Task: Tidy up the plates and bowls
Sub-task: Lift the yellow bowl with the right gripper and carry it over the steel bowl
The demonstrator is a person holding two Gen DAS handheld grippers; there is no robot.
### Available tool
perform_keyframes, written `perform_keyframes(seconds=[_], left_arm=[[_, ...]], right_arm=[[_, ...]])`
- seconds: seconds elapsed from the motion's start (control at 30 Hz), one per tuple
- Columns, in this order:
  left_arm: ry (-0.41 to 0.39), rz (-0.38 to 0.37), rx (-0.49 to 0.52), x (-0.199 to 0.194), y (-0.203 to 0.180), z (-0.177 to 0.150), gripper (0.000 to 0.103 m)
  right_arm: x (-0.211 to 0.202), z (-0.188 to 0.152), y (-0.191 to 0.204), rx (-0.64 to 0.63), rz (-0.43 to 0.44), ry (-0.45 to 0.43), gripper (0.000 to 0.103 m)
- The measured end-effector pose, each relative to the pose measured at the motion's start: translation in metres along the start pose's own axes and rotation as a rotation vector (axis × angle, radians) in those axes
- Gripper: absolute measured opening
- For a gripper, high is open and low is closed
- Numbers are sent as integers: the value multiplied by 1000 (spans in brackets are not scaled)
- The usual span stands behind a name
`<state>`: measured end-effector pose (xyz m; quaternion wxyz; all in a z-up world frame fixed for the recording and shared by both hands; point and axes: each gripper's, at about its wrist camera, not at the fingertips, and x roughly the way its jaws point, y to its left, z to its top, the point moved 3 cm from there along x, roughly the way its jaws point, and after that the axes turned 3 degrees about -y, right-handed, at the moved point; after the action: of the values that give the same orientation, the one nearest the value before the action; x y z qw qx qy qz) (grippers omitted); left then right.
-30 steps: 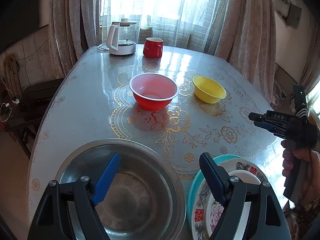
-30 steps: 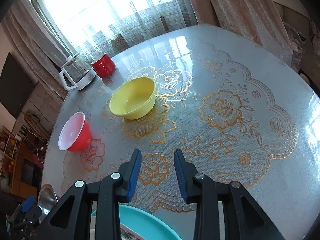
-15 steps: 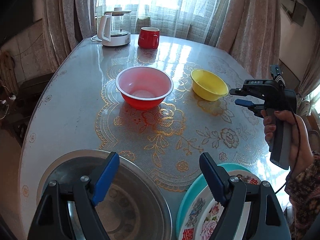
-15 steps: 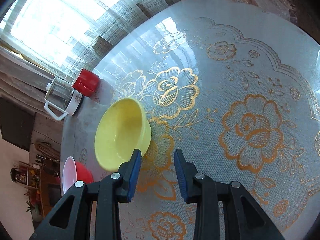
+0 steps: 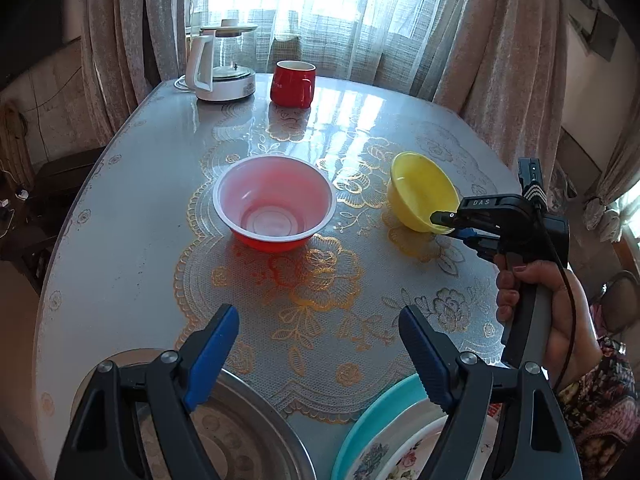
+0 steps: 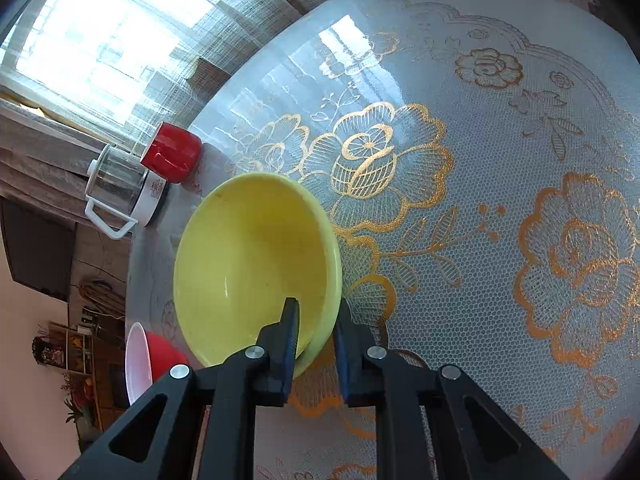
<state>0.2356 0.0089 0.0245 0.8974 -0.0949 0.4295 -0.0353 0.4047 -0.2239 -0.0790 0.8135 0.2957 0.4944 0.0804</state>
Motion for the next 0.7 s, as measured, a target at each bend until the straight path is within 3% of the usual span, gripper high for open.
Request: perform_keyframes(seconds=[0.23,0.53,0.6,0.67,0.7], left_arm=[[-43,16,22,26,-28,29,83],[37,-9,84,95,-76,47,83],[67,39,116,110,-82,46,79],[79,33,132,119,-86,45,76],[84,26,131,122,-88,44,69]], right_arm=[[-17,-18,-13,-49,2,-1,13],[-31,-36,-20,-98,36,11,13],[-32,-38,-21,-100,36,9,13],[-33,-40,-20,-110,29,8,13],[-34,-41,-20,-116,25,6,13]])
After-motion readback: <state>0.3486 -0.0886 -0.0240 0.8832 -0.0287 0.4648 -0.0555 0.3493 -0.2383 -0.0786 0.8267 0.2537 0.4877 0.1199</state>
